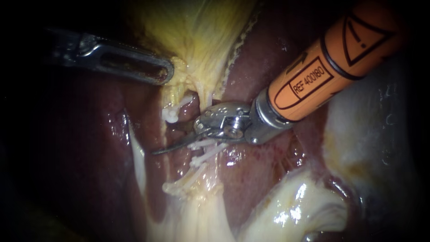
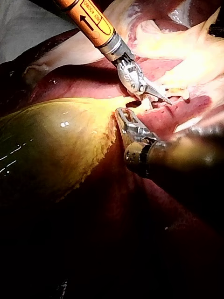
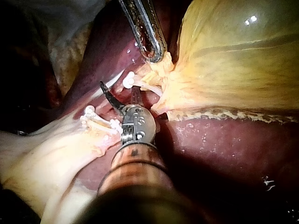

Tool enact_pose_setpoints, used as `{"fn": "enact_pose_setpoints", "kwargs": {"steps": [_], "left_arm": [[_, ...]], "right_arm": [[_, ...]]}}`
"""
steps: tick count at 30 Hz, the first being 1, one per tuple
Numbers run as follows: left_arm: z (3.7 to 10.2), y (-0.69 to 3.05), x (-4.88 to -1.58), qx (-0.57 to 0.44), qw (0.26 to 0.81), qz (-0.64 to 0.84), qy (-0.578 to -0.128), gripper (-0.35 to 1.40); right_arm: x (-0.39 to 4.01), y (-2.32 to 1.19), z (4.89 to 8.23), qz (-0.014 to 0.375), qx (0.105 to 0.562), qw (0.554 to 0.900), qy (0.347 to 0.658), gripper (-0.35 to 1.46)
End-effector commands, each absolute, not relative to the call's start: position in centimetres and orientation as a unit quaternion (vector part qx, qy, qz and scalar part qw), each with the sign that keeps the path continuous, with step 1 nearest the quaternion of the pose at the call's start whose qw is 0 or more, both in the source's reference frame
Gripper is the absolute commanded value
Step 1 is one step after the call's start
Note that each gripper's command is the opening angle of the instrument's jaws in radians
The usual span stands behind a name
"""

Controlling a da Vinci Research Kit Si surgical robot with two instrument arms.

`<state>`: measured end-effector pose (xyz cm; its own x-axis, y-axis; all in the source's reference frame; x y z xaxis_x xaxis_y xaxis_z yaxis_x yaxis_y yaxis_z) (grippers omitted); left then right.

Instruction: Go to the cutting position right tube

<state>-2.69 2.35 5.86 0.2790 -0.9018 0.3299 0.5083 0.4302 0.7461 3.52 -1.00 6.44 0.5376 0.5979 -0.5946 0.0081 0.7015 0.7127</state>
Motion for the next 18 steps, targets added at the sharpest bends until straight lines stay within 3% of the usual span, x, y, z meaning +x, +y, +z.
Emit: {"fn": "enact_pose_setpoints", "kwargs": {"steps": [1, 10, 18], "left_arm": [[5.86, 2.35, -2.69, 0.26, 0.756, -0.466, -0.379, -0.35], [5.86, 2.34, -2.58, 0.262, 0.757, -0.463, -0.379, -0.35], [5.86, 2.36, -2.48, 0.265, 0.757, -0.461, -0.381, -0.35]], "right_arm": [[3.52, -1.0, 6.43, 0.182, 0.34, 0.808, 0.445, 1.27], [3.39, -1.0, 6.15, 0.18, 0.348, 0.805, 0.445, 1.27], [2.98, -0.92, 5.81, 0.173, 0.367, 0.799, 0.444, 1.18]]}}
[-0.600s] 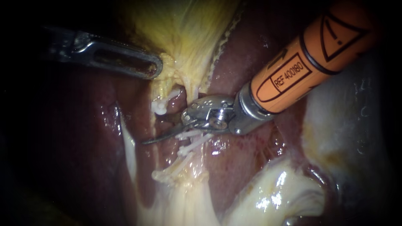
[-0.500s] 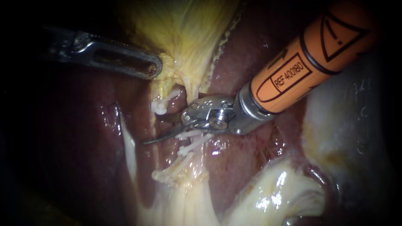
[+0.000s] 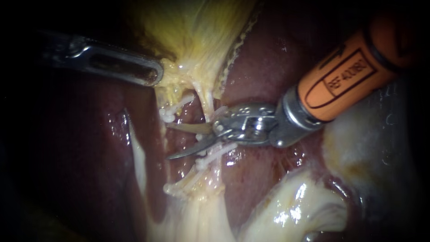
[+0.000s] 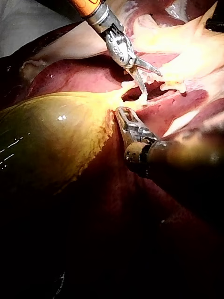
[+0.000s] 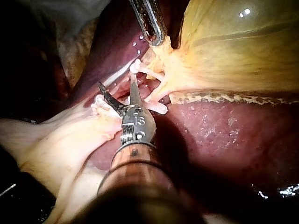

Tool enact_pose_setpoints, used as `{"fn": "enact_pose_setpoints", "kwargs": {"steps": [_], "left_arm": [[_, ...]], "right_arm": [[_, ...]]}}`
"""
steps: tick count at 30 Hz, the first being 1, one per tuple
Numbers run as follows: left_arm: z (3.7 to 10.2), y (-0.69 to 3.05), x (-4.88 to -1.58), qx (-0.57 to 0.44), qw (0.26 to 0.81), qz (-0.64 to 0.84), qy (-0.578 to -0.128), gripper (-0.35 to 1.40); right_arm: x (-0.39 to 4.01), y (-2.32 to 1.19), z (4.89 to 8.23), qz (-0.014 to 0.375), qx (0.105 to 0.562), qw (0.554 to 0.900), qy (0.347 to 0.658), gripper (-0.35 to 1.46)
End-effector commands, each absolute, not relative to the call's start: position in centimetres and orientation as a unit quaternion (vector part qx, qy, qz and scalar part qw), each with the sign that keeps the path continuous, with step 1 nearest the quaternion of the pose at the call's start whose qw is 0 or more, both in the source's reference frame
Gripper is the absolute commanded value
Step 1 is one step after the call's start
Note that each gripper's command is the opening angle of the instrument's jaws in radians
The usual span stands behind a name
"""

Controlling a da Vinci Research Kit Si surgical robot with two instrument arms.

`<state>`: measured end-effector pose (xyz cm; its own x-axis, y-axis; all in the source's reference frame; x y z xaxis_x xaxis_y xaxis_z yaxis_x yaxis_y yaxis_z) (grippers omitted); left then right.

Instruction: Go to the cutting position right tube

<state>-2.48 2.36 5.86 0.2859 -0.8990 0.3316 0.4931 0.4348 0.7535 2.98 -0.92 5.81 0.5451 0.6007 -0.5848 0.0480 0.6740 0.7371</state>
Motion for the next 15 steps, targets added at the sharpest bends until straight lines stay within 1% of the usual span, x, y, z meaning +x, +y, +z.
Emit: {"fn": "enact_pose_setpoints", "kwargs": {"steps": [1, 7, 8, 12, 15], "left_arm": [[5.85, 2.37, -2.47, 0.265, 0.756, -0.461, -0.382, -0.35], [5.83, 2.38, -2.43, 0.265, 0.756, -0.461, -0.382, -0.35], [5.83, 2.38, -2.42, 0.265, 0.756, -0.46, -0.382, -0.35], [5.83, 2.38, -2.41, 0.266, 0.756, -0.46, -0.382, -0.35], [5.82, 2.38, -2.4, 0.265, 0.755, -0.461, -0.383, -0.35]], "right_arm": [[2.92, -0.91, 5.78, 0.175, 0.37, 0.798, 0.443, 1.17], [2.59, -0.86, 5.64, 0.174, 0.399, 0.789, 0.434, 1.13], [2.56, -0.86, 5.64, 0.171, 0.41, 0.786, 0.429, 1.13], [2.46, -0.86, 5.67, 0.169, 0.425, 0.787, 0.414, 1.13], [2.44, -0.85, 5.73, 0.172, 0.429, 0.788, 0.407, 1.12]]}}
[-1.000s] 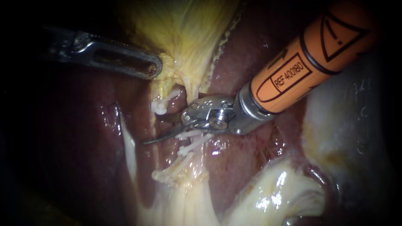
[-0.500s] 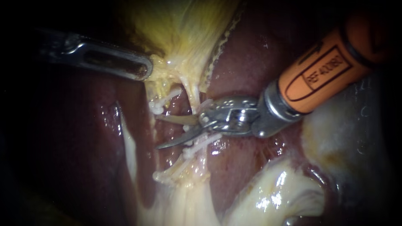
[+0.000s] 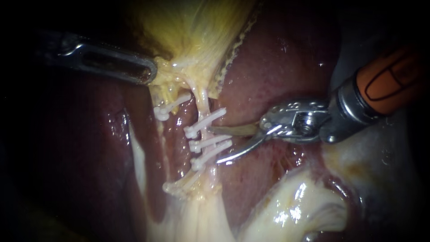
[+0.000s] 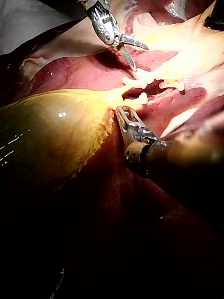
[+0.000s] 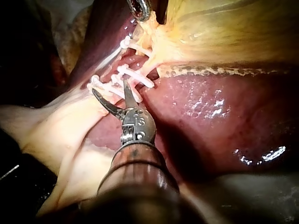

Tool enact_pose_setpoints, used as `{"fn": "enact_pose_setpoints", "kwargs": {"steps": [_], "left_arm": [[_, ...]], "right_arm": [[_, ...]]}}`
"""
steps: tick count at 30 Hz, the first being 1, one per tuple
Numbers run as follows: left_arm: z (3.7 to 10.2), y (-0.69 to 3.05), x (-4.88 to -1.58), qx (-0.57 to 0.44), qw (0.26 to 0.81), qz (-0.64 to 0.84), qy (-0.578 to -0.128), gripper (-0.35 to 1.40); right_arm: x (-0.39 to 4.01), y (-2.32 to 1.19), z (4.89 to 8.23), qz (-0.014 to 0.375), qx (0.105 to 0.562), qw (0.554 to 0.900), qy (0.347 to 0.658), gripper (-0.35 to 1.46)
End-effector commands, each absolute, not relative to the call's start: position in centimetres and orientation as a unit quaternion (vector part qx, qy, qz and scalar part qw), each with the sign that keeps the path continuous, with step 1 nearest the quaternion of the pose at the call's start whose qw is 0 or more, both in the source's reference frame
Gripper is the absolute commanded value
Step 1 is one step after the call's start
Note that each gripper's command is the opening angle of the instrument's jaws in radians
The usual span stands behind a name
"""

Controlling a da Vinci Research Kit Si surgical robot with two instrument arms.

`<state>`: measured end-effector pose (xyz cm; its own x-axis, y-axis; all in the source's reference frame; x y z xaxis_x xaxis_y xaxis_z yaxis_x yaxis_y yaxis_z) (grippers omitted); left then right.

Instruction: Go to the cutting position right tube

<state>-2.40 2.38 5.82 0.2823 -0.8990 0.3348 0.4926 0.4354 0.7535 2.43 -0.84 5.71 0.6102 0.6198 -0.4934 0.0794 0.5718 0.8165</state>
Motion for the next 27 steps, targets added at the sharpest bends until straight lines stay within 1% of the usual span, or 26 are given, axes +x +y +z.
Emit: {"fn": "enact_pose_setpoints", "kwargs": {"steps": [1, 17, 20, 25, 27], "left_arm": [[5.82, 2.38, -2.4, 0.265, 0.755, -0.461, -0.383, -0.35], [5.82, 2.38, -2.38, 0.266, 0.754, -0.463, -0.383, -0.35], [5.83, 2.38, -2.38, 0.266, 0.754, -0.463, -0.383, -0.35], [5.83, 2.38, -2.38, 0.266, 0.754, -0.463, -0.383, -0.35], [5.83, 2.38, -2.38, 0.266, 0.754, -0.463, -0.383, -0.35]], "right_arm": [[2.43, -0.85, 5.75, 0.174, 0.432, 0.787, 0.405, 1.12], [2.39, -0.75, 6.22, 0.216, 0.447, 0.782, 0.378, 1.12], [2.43, -0.72, 6.28, 0.225, 0.452, 0.773, 0.383, 1.12], [2.54, -0.69, 6.36, 0.238, 0.464, 0.754, 0.4, 1.18], [2.58, -0.68, 6.38, 0.238, 0.476, 0.742, 0.408, 1.18]]}}
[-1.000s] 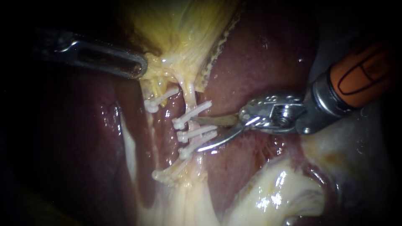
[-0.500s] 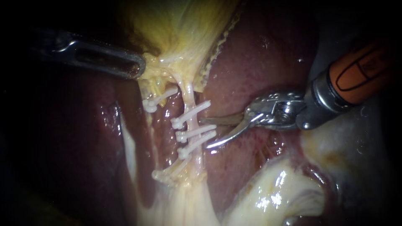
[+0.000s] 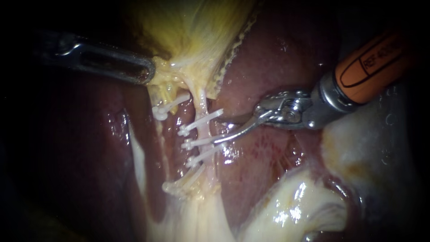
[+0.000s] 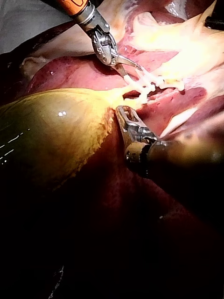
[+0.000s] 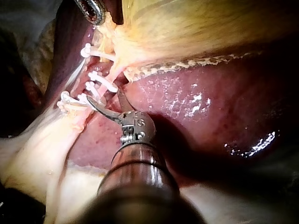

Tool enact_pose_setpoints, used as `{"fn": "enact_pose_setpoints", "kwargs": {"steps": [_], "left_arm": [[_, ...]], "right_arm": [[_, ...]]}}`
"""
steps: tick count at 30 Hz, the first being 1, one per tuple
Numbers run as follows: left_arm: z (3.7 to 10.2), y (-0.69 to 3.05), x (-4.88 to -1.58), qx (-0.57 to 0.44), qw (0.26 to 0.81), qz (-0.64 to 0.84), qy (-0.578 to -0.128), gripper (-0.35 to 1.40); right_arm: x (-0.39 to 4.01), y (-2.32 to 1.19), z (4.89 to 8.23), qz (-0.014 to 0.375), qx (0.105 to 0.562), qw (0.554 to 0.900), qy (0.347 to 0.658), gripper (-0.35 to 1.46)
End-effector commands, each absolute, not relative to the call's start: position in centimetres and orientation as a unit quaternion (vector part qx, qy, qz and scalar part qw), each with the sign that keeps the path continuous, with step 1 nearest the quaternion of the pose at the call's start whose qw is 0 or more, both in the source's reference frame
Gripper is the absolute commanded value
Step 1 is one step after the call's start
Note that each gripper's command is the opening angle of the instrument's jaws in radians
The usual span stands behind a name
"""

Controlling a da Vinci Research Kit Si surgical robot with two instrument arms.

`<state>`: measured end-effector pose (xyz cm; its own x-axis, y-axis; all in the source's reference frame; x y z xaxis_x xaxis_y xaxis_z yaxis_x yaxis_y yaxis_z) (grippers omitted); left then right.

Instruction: Go to the cutting position right tube

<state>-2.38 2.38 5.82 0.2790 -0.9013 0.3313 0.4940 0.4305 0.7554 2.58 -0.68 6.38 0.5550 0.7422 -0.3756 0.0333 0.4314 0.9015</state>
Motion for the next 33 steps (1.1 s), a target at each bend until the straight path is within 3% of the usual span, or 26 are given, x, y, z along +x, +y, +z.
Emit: {"fn": "enact_pose_setpoints", "kwargs": {"steps": [1, 4, 11, 19, 33], "left_arm": [[5.83, 2.38, -2.38, 0.266, 0.754, -0.463, -0.383, -0.35], [5.83, 2.38, -2.38, 0.266, 0.754, -0.463, -0.383, -0.35], [5.83, 2.38, -2.4, 0.266, 0.754, -0.463, -0.383, -0.35], [5.84, 2.38, -2.42, 0.265, 0.754, -0.463, -0.383, -0.35], [5.84, 2.38, -2.43, 0.265, 0.754, -0.464, -0.383, -0.35]], "right_arm": [[2.6, -0.68, 6.38, 0.237, 0.484, 0.736, 0.41, 1.18], [2.67, -0.68, 6.4, 0.232, 0.518, 0.714, 0.411, 1.18], [2.86, -0.75, 6.46, 0.234, 0.542, 0.696, 0.41, 1.18], [3.09, -0.93, 6.51, 0.243, 0.554, 0.682, 0.411, 1.2], [3.28, -0.95, 6.55, 0.276, 0.553, 0.661, 0.426, 1.22]]}}
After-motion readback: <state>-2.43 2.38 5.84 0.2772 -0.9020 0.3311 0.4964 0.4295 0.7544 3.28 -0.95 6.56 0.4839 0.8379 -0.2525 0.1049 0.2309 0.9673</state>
